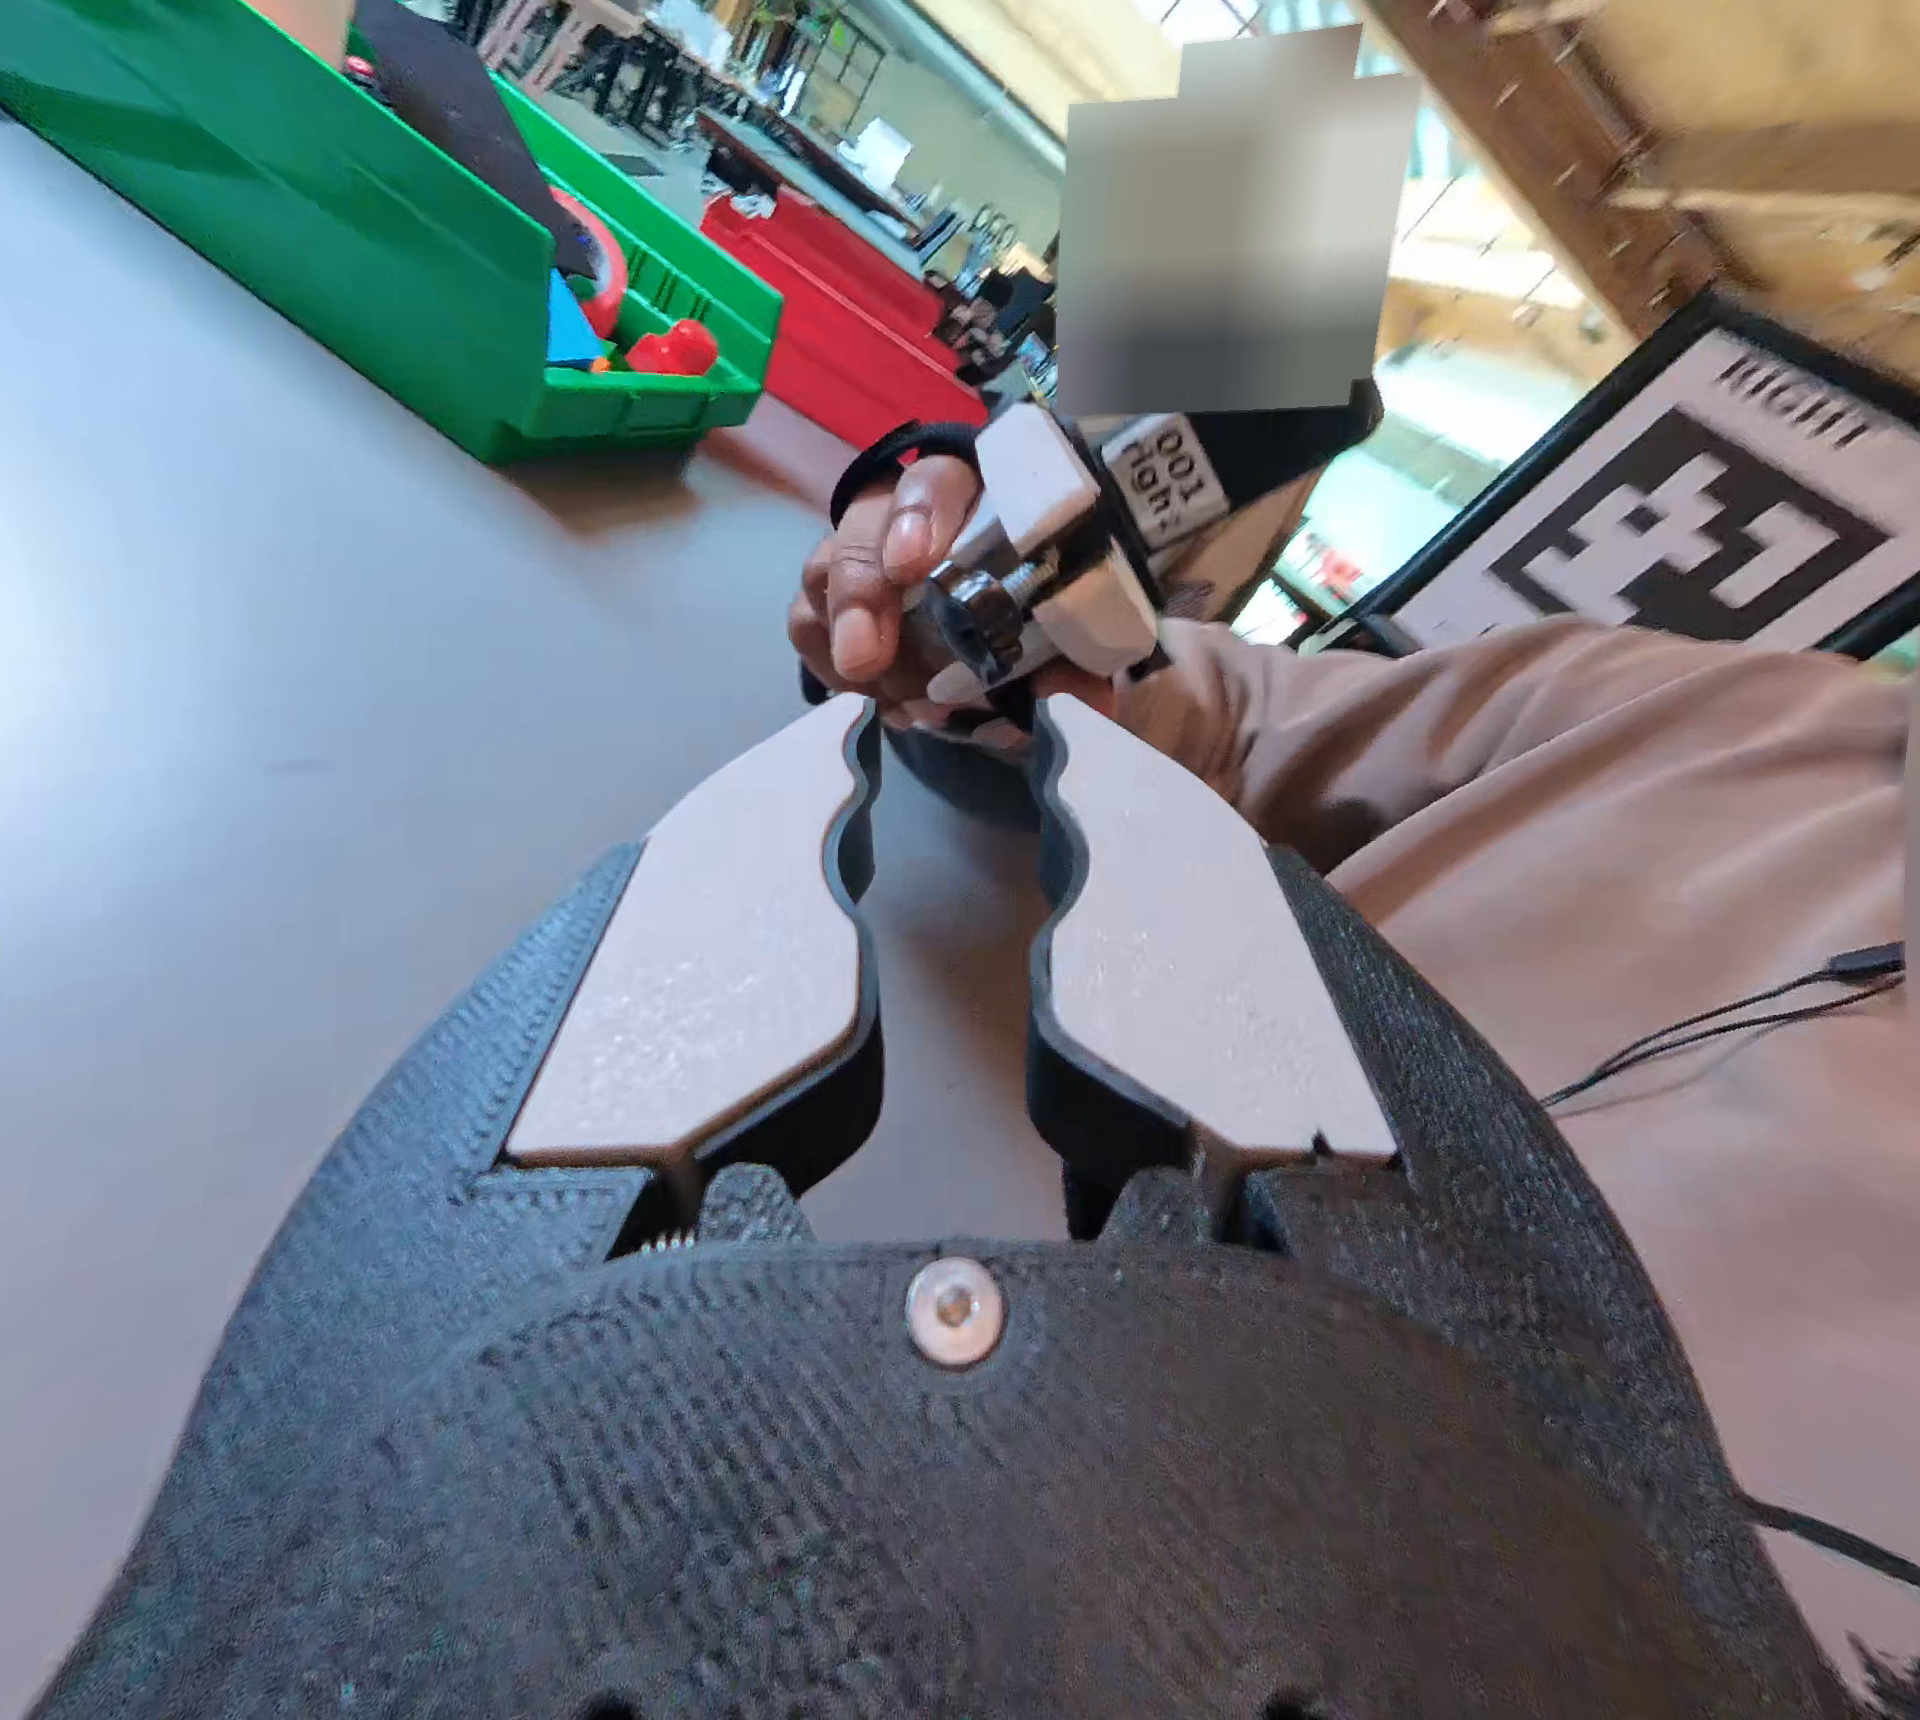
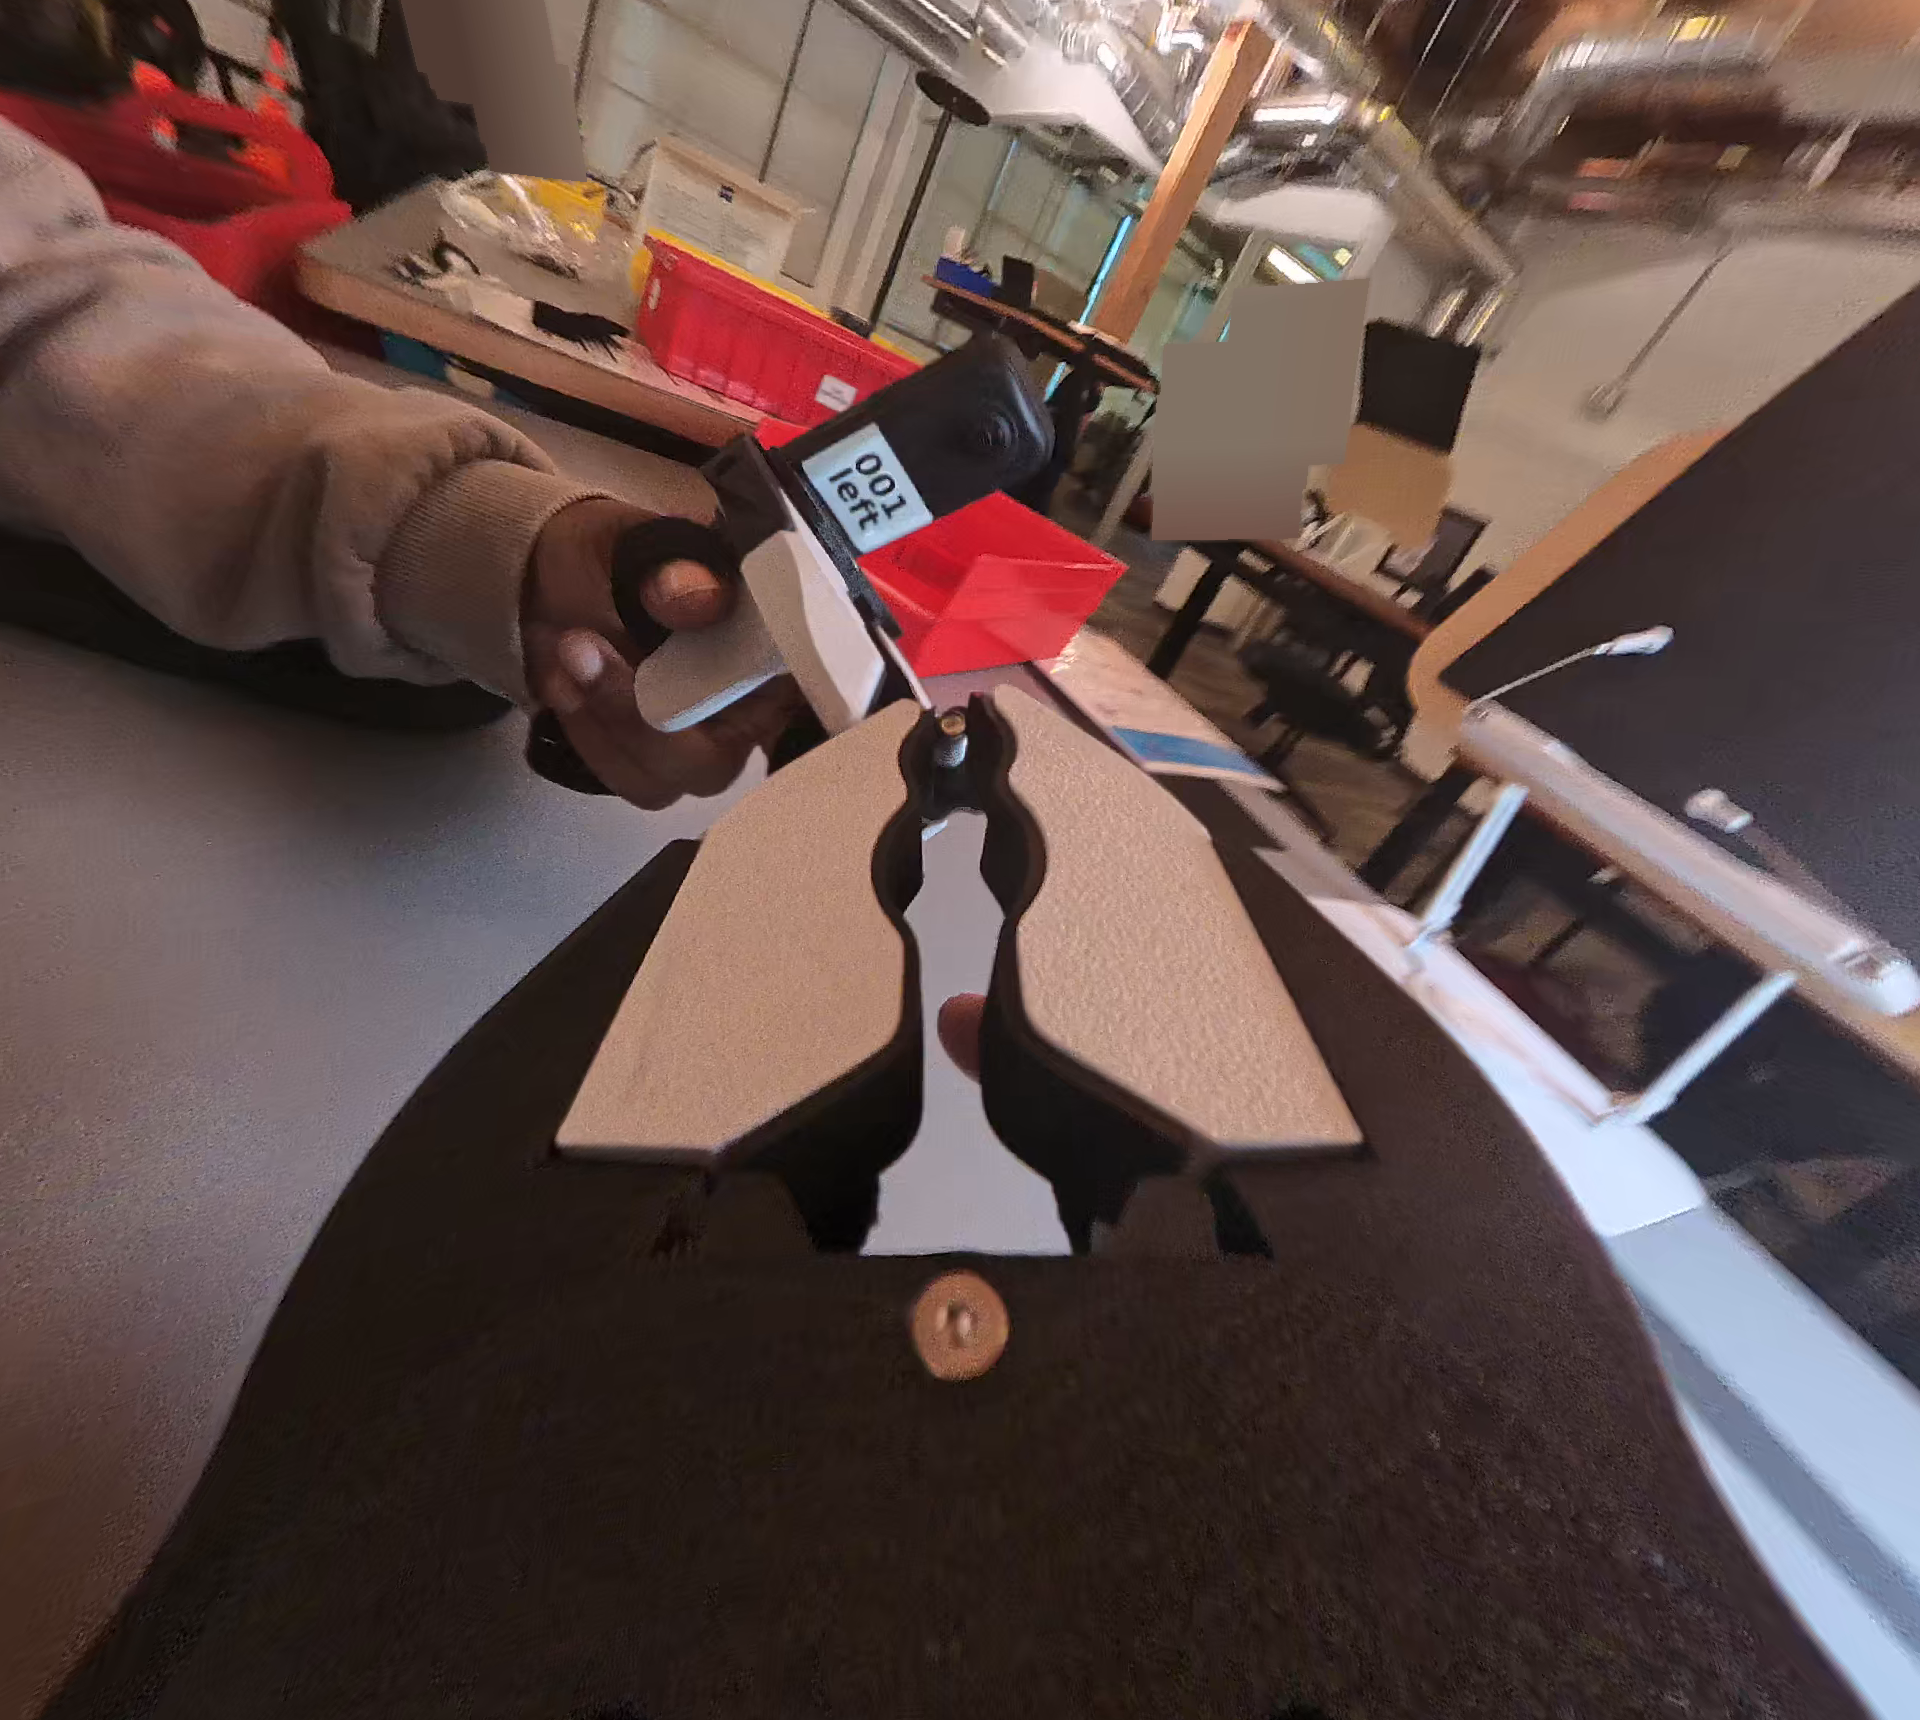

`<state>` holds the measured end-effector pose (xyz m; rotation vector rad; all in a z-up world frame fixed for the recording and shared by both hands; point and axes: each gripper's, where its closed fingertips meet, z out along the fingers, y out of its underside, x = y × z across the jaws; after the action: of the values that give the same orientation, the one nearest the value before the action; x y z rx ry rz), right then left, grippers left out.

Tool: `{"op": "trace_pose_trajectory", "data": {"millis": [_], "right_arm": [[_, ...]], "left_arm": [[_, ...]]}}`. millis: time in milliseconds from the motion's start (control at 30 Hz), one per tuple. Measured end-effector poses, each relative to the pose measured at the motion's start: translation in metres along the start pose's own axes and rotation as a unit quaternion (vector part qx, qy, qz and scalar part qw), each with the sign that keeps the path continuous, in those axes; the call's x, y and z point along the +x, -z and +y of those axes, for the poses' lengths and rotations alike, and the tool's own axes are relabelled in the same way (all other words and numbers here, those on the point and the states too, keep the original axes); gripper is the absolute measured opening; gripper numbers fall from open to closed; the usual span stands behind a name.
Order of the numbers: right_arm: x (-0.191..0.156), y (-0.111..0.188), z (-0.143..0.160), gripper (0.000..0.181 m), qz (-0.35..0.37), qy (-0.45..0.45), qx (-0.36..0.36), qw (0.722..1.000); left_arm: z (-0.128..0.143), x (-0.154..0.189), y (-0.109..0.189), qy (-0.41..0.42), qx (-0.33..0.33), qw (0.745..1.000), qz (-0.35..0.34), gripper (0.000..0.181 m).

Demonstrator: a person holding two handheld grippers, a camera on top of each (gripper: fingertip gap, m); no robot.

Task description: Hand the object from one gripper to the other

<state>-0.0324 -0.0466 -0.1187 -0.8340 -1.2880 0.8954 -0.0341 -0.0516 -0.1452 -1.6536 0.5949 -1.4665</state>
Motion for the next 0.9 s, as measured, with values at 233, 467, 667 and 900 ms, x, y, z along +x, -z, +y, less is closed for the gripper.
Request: {"op": "trace_pose_trajectory", "data": {"millis": [233,467,667,900], "right_arm": [[-0.018,-0.002,-0.012,0.006,0.033,0.183,0.007,0.983],[-0.015,-0.003,-0.006,0.009,0.033,0.156,-0.011,0.987],[0.002,-0.002,-0.001,0.016,0.002,-0.067,-0.004,0.998],[-0.016,-0.006,0.005,0.021,-0.130,-0.323,0.009,0.937]], "left_arm": [[-0.002,0.024,-0.003,0.000,0.014,0.998,0.065,0.018],[-0.005,0.014,0.002,-0.125,-0.001,0.992,-0.021,0.013],[-0.018,0.004,0.013,-0.369,-0.012,0.915,-0.165,0.013],[-0.021,0.016,0.010,-0.538,-0.003,0.814,-0.220,0.013]]}}
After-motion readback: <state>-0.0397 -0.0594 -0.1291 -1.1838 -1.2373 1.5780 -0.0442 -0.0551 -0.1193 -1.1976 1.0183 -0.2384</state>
